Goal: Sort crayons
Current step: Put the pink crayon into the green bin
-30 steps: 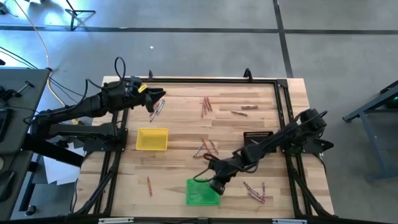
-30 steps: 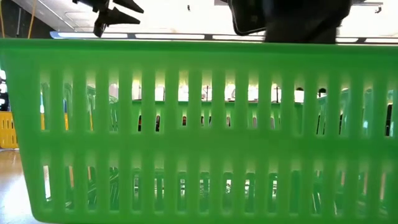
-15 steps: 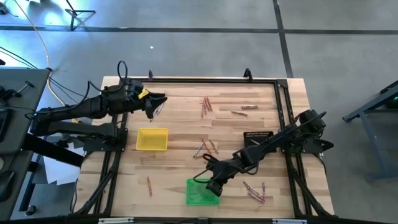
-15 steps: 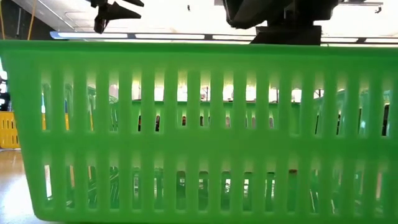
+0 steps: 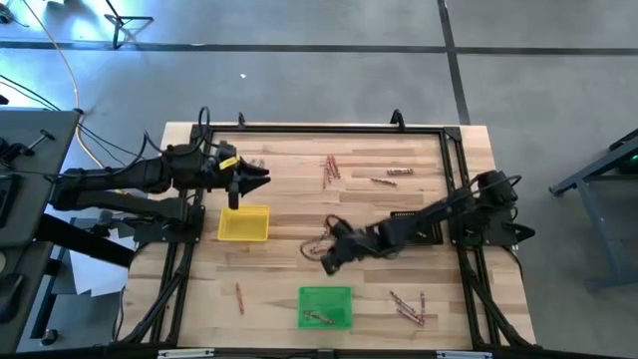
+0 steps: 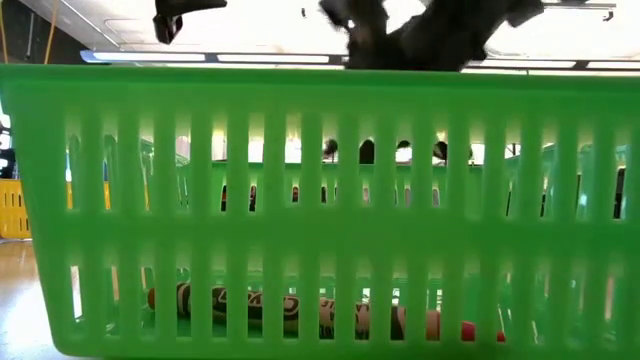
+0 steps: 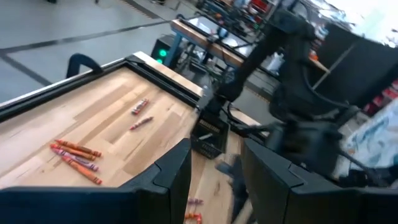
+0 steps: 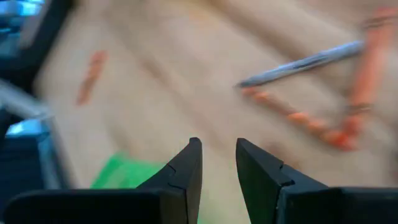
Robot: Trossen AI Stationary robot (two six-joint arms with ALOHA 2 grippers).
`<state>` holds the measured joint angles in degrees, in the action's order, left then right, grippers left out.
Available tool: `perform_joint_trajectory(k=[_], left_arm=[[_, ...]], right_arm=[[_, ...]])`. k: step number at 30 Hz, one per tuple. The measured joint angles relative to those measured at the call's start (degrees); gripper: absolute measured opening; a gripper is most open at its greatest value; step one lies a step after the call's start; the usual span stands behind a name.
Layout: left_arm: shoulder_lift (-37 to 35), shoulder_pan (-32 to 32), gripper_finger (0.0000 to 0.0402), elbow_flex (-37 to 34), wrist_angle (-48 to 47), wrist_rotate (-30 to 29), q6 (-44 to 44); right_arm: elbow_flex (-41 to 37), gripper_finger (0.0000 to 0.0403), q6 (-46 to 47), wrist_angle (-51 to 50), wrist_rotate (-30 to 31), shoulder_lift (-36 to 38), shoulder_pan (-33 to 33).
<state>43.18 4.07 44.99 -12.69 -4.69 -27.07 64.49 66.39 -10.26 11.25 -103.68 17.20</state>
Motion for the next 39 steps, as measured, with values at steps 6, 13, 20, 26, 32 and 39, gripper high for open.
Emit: perform_joint_trajectory(k=[6,13,20,26,32,39], left_arm=[[0.00,-1.20,0.0126,0.00,0.02,0.02,4.89],[0.00,-0.18,0.0126,0.00,0.13,-3.50,7.92],[0.00,2.71,0.0126,0.00,2.54,-10.44,8.33],[-0.01,6.03,0.0126,0.00,7.12,-15.52,9.44],[-0.02,8.77,0.0126,0.00,9.99,-18.46,9.70],[0.07,9.54,0.0126,0.00,9.61,-18.76,8.70]], right_arm=[[0.00,0.0089,-0.19,-8.31,-5.10,0.00,-8.12],[0.00,0.0089,-11.30,-10.82,-10.92,0.00,-15.41],[0.37,0.0089,-25.09,-23.68,-16.68,0.00,-21.95],[5.84,0.0089,-38.47,-46.77,-10.04,0.00,-26.64],[8.64,0.0089,-53.41,-51.30,-3.00,0.07,-30.93],[5.29,0.0089,-57.45,-46.90,-6.37,0.09,-40.47]])
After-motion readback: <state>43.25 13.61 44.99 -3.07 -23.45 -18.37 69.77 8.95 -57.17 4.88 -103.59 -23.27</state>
